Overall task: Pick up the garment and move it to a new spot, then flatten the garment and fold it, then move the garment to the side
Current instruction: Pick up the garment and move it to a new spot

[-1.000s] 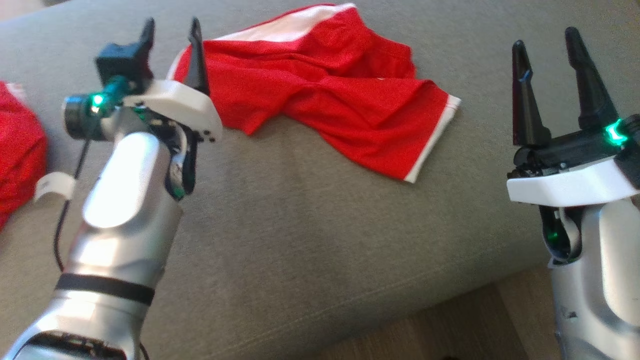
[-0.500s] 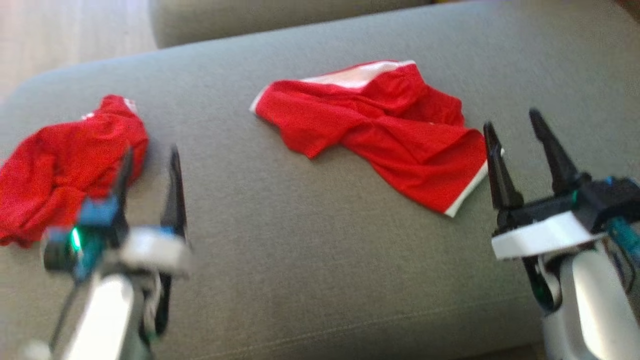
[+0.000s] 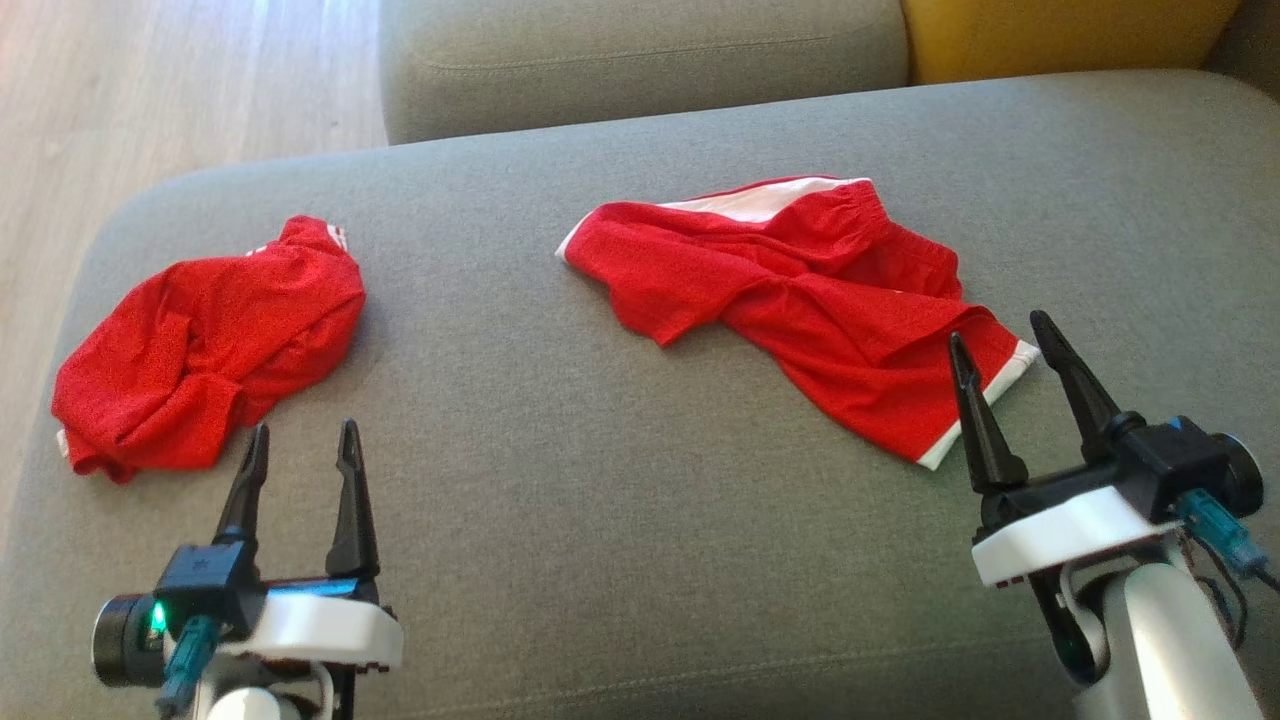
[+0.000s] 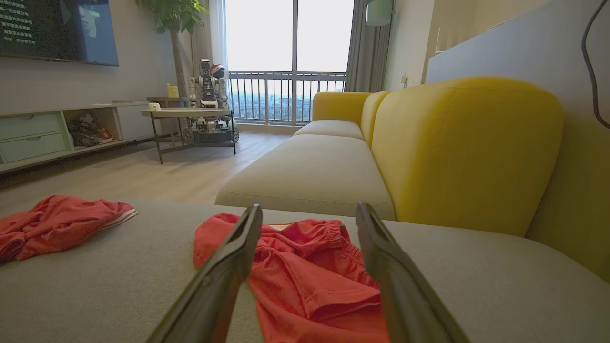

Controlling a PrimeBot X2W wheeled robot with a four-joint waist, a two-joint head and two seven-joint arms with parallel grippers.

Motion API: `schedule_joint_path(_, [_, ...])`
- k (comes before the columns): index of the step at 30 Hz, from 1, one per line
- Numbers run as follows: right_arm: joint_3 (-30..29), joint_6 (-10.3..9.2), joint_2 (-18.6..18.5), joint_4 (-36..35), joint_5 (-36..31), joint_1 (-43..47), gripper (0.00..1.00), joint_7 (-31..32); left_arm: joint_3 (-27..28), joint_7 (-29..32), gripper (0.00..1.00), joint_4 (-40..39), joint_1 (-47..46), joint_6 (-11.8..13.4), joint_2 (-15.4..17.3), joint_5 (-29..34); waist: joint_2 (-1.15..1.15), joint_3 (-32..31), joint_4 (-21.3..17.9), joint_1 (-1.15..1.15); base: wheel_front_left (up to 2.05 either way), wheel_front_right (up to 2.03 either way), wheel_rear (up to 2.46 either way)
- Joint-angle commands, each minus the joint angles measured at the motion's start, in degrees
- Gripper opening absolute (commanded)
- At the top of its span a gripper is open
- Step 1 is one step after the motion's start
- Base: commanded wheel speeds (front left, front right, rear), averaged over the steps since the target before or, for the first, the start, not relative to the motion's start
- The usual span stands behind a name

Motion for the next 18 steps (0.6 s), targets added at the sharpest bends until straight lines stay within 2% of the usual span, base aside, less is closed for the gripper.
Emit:
schedule_joint_path(1, [1.3,-0.01,0.1,-1.4,-0.3,-1.7,1.00,-0.4,2.5,-0.3,1.00,-2.0,-2.0,-0.5,-0.1,1.0,0.00,0.1,0.4,0.01,0.00,0.00,0.00])
schedule_joint_path(11, [-1.0,-0.01,0.1,2.7,-2.7,-6.2,1.00,-0.4,2.5,-0.3,1.00,-0.7,-4.0,-3.1,-2.1,2.7,0.00,4.8,2.7,0.01,0.00,0.00,0.00])
schedule_joint_path(18, [-3.7,-0.01,0.1,14.5,-7.9,-13.5,1.00,1.5,0.0,-0.3,1.00,1.2,-7.6,-4.6,-3.0,4.0,0.00,9.4,5.3,0.01,0.00,0.00,0.00])
